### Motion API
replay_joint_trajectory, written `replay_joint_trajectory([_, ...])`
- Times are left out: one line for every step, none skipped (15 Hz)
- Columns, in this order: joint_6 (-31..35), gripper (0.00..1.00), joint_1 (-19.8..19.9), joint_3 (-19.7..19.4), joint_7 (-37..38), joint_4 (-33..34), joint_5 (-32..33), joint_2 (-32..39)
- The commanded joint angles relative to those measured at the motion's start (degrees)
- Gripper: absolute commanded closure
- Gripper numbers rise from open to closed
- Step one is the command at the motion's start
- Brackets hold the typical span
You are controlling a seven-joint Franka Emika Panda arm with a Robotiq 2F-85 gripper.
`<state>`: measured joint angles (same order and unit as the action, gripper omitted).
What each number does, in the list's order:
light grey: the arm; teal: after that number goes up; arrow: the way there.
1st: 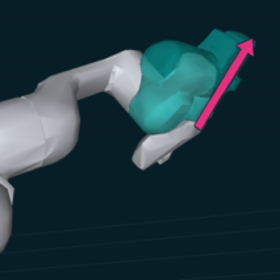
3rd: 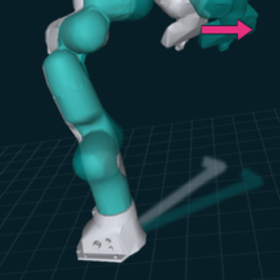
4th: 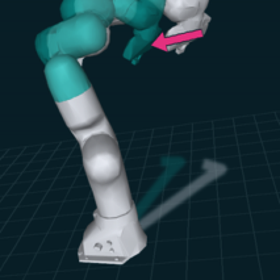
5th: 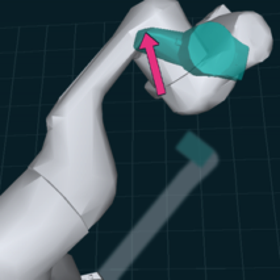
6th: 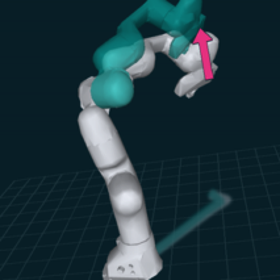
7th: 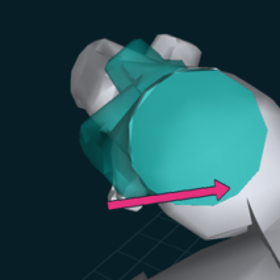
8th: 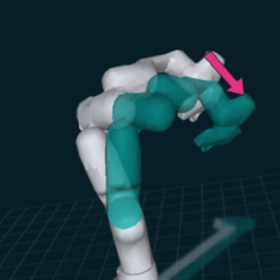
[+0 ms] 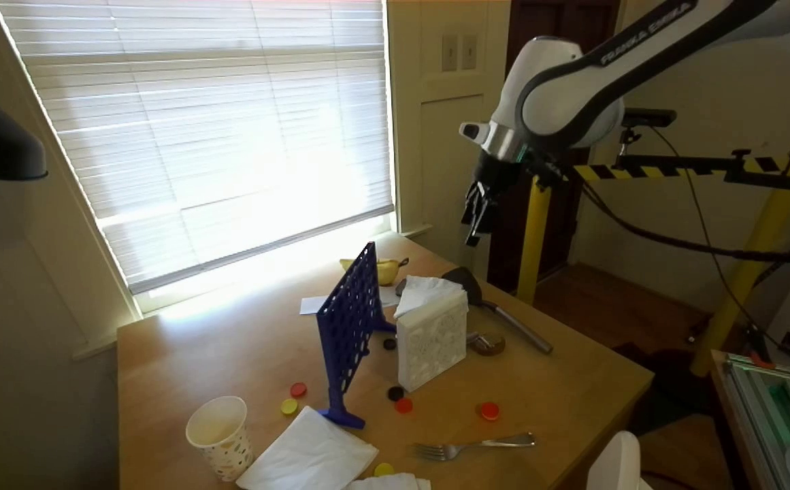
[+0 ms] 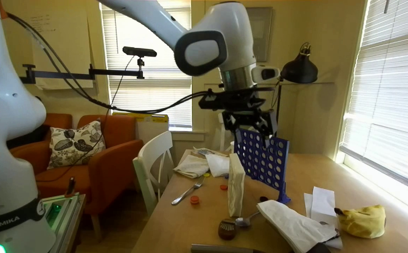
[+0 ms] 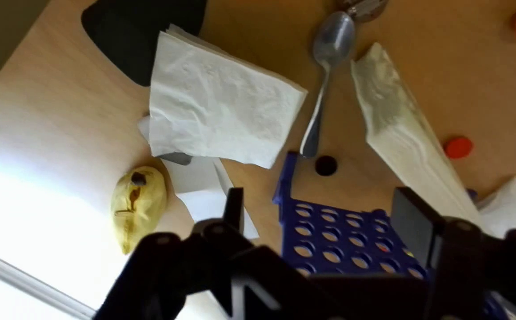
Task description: Remove one paper towel from the pile
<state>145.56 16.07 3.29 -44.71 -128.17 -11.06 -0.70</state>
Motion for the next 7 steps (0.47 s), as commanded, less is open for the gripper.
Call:
replay_joint_trajectory([-5.70, 0.00, -6.04, -4.68, -6.27, -7.43, -9.10, -12.62])
replay_joint_trajectory([-8.92, 0.00, -7.53, -6.06, -4.88, -7.50, -9.89, -14.34])
replay_joint_trajectory([-5.30, 0.00, -8.02, -6.69, -3.28, -4.06, -5.78, -8.74])
replay_joint_trajectory([-7.24, 0.00, -9.15, -7.56, -3.15, -4.93, -6.42, -11.10])
replay_joint_trajectory([-8.16, 0.00, -9.77, -8.07, -3.09, -5.70, -6.63, -12.74])
replay_joint_trajectory([-8.47, 0.00, -10.00, -8.31, -3.05, -6.24, -6.70, -13.66])
replay_joint_trajectory([-8.49, 0.00, -10.04, -8.41, -3.04, -6.63, -6.71, -13.95])
